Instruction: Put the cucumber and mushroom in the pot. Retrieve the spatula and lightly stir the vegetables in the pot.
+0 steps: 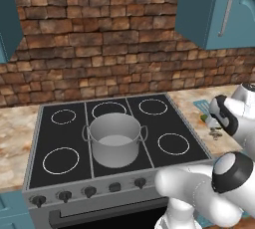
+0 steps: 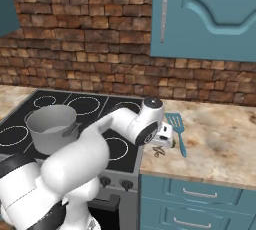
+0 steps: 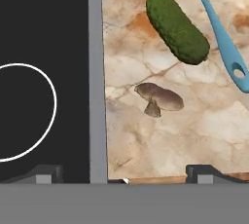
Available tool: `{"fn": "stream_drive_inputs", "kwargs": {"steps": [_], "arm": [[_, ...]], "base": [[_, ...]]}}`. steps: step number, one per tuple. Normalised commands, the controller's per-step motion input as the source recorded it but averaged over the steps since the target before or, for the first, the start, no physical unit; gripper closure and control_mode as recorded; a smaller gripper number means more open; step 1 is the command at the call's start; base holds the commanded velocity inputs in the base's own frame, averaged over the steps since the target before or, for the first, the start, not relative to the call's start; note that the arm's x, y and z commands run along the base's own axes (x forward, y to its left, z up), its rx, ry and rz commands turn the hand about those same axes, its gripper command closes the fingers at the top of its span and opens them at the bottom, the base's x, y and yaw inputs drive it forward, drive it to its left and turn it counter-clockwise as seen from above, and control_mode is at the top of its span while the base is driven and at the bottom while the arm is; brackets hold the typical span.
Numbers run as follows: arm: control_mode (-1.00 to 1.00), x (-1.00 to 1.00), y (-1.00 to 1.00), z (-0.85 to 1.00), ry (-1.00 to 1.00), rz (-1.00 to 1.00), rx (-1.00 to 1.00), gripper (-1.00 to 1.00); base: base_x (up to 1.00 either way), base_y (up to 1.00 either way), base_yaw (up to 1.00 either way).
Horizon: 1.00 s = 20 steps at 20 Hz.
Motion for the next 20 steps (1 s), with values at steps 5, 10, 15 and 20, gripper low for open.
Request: {"fn": "stream_drive_inputs", "kwargs": {"steps": [5,10,15,20], "arm": [[-1.0,0.21,-0.11,-0.31,0.0,0.13,-0.07,-1.0],[-1.0,0.14,-0.1,-0.28,0.0,0.16,-0.05,-1.0],[-1.0,0.16,-0.08,-0.22,0.0,0.17,-0.05,-1.0],[-1.0,0.22,-0.12,-0.2,0.0,0.11,0.0,-1.0]], "base": [[0.0,0.0,0.0],[0.0,0.0,0.0],[0.0,0.0,0.0],[0.0,0.0,0.0]]}}
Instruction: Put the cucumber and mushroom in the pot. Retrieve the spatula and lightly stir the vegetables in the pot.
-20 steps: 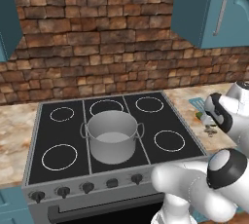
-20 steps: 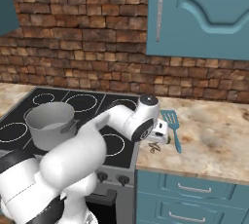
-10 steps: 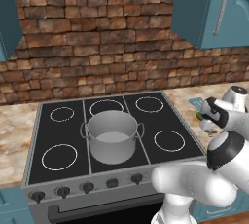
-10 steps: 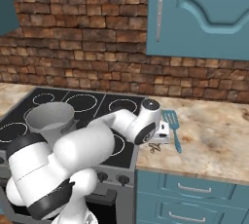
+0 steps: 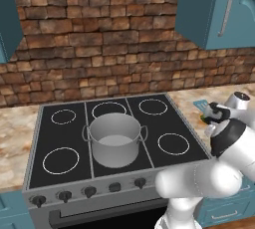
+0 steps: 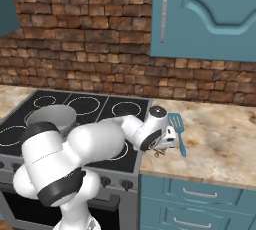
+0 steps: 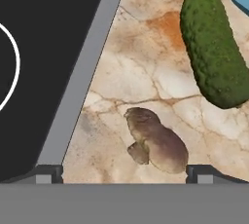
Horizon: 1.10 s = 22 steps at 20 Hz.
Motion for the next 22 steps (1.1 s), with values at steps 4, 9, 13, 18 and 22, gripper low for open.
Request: {"fn": "stream_drive_inputs", "kwargs": {"steps": [4,9,13,18,22], "arm": [[-1.0,0.25,-0.12,-0.2,0.0,0.06,0.0,-1.0],[-1.0,0.25,-0.13,-0.18,0.0,0.03,0.0,-1.0],[-1.0,0.26,-0.15,-0.19,0.02,0.0,0.0,-1.0],[-1.0,0.12,-0.13,-0.27,0.08,0.0,0.0,-1.0],[-1.0,0.1,-0.07,-0.23,0.05,0.0,0.0,1.0]], "base": [[0.0,0.0,0.0],[0.0,0.0,0.0],[0.0,0.0,0.0],[0.0,0.0,0.0],[0.0,0.0,0.0]]}}
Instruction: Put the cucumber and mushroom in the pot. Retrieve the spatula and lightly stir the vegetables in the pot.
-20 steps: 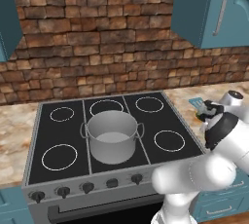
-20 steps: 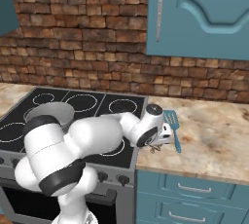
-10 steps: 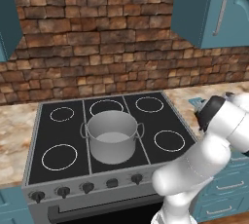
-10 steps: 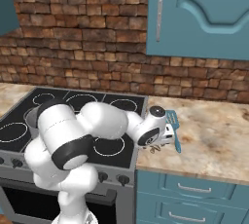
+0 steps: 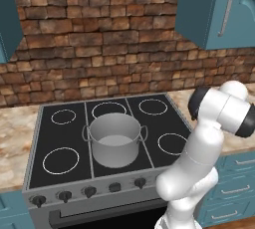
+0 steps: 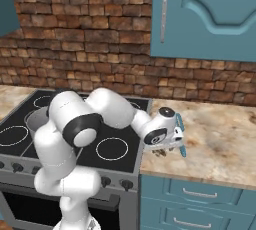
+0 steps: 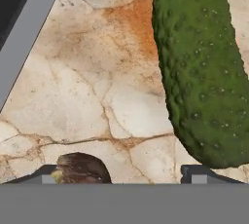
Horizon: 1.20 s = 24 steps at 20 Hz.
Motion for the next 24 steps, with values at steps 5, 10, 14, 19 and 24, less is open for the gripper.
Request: {"fn": "stream_drive_inputs", "kwargs": {"steps": [5,10,14,19,24], "arm": [[-1.0,-0.21,0.0,-0.14,0.01,0.0,0.02,1.0],[-1.0,-0.36,0.04,0.17,-0.09,0.06,0.05,1.0],[-1.0,-0.33,0.17,0.6,-0.02,0.01,0.01,1.0],[-1.0,-0.21,0.31,0.64,0.0,0.0,0.0,1.0],[-1.0,-0.06,0.7,0.49,0.06,0.0,0.0,1.0]], "base": [[0.0,0.0,0.0],[0.0,0.0,0.0],[0.0,0.0,0.0],[0.0,0.0,0.0],[0.0,0.0,0.0]]}}
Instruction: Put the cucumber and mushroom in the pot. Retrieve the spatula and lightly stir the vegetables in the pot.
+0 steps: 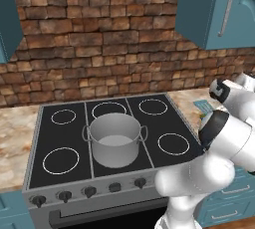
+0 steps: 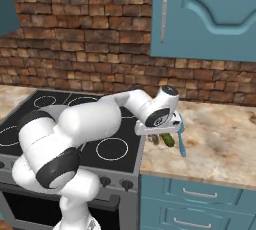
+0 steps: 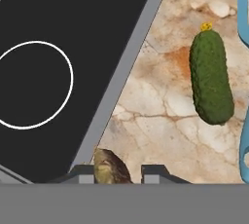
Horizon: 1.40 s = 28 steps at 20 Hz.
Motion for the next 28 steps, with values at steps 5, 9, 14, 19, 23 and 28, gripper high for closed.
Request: {"fn": "stream_drive_inputs", "kwargs": {"steps": [5,9,14,19,23,28], "arm": [[-1.0,0.0,0.81,0.47,0.09,0.0,0.0,1.0],[-1.0,0.0,0.86,0.42,0.11,0.0,0.0,1.0],[-1.0,0.08,0.89,0.36,0.14,-0.02,0.0,1.0],[-1.0,0.17,0.84,0.33,0.15,-0.01,0.01,1.0],[-1.0,0.29,0.97,0.07,0.0,-0.05,0.0,1.0],[-1.0,0.33,0.99,0.0,0.0,-0.07,0.0,1.0]], "base": [[0.0,0.0,0.0],[0.0,0.0,0.0],[0.0,0.0,0.0],[0.0,0.0,0.0],[0.0,0.0,0.0],[0.0,0.0,0.0]]}}
